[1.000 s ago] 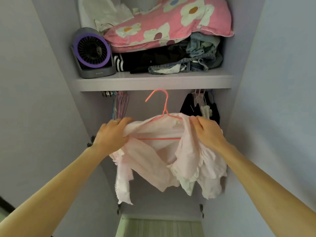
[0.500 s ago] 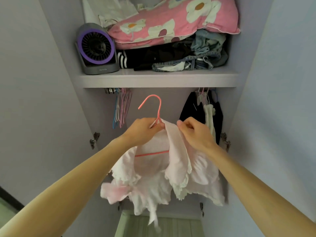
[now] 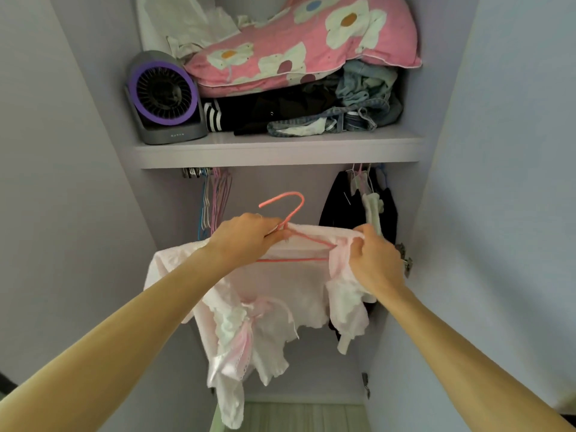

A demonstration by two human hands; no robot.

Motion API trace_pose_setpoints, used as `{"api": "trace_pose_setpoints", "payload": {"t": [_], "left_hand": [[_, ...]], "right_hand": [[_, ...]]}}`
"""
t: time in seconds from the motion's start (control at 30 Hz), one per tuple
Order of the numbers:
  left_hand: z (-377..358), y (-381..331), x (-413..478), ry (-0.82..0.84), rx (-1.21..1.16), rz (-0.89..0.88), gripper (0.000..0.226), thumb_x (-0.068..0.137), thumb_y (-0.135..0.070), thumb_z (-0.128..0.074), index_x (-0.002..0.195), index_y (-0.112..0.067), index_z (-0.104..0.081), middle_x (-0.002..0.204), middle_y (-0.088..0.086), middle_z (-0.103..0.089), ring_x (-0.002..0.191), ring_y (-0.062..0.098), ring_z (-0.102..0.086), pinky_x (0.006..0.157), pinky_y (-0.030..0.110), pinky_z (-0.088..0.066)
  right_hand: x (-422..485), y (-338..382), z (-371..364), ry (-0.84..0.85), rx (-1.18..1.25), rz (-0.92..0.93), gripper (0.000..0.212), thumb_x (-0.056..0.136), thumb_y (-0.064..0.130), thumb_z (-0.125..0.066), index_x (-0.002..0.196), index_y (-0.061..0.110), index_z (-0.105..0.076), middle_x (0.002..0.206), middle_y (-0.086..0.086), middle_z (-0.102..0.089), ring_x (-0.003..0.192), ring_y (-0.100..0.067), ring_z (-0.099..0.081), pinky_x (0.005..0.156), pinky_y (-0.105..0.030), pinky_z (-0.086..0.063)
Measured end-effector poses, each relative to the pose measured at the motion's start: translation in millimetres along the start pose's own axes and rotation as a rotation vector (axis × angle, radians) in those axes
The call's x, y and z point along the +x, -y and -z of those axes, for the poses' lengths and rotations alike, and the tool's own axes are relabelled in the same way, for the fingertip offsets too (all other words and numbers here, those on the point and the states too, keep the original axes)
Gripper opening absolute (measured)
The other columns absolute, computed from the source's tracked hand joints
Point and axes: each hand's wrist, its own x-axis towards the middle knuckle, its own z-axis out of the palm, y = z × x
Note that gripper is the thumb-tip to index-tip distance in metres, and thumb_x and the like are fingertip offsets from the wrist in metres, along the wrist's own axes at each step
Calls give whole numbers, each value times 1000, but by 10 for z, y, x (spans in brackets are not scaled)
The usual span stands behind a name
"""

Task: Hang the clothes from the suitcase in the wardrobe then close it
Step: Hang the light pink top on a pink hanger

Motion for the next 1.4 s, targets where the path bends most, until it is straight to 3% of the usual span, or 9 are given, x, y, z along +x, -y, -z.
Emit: {"api": "trace_pose_setpoints", "payload": {"t": [0.17,0.33,0.47,0.6,0.7,0.93,1.03,1.23,1.4], "left_hand": [[-21,-90,-2,-19,-50,-29,45,96,-66,-31,111,-38,-63,74,-10,-53,77,21,-58,71,40,-54],[-23,-66,80,-115,-4,15,47,97,-65,-28,106,-33,-62,84,-7,-58,82,22,-62,66,36,-50],[-141,-78,101,-117,-63,54,45,100,-61,-33,111,-31,-64,96,-3,-64,90,24,-61,66,33,-40],[-86,-23,39,-145,-263,66,36,99,-62,-38,103,-41,-66,79,-7,-65,78,19,-64,64,37,-50],[4,-49,70,-152,-307,80,35,95,-65,-43,92,-37,-64,77,-7,-64,75,16,-60,68,38,-51],[182,-84,100,5,-612,93,34,91,-53,-64,114,-28,-61,108,-6,-64,100,12,-60,87,29,-47],[215,191,-23,16,-578,123,34,90,-53,-65,116,-31,-61,109,-14,-64,101,7,-60,93,29,-46],[96,338,-201,56,-307,187,55,97,-59,-46,64,-15,-38,60,-2,-40,56,16,-38,58,33,-29],[93,268,-139,-107,-223,243,51,100,-59,-39,71,-17,-46,64,-5,-50,62,16,-48,60,32,-36]], "right_hand": [[244,133,228,3,339,-54,19,101,16,-41,108,27,-54,86,11,-60,76,-9,-59,61,-29,-46],[211,366,298,322,436,-13,12,99,23,-47,95,16,-55,78,0,-55,67,-16,-50,61,-31,-39],[84,607,354,554,656,83,16,97,31,-60,105,21,-69,102,0,-70,92,-13,-65,81,-31,-49],[283,435,394,210,481,77,43,89,63,-53,114,32,-68,116,17,-66,112,-1,-57,98,-32,-46],[309,354,312,449,264,94,66,77,83,-47,130,44,-53,131,19,-59,127,-10,-52,107,-41,-42],[242,387,91,360,352,125,22,90,45,-66,88,25,-57,77,8,-61,68,-9,-58,59,-24,-41],[276,250,98,417,463,59,29,82,46,-72,85,20,-60,74,8,-58,67,-9,-54,64,-26,-40],[287,295,162,571,678,-6,55,79,62,-67,87,8,-63,86,6,-61,83,-11,-56,79,-30,-39],[237,364,-13,84,68,204,29,92,38,-64,113,17,-64,106,1,-61,96,-20,-56,76,-27,-39]]}}
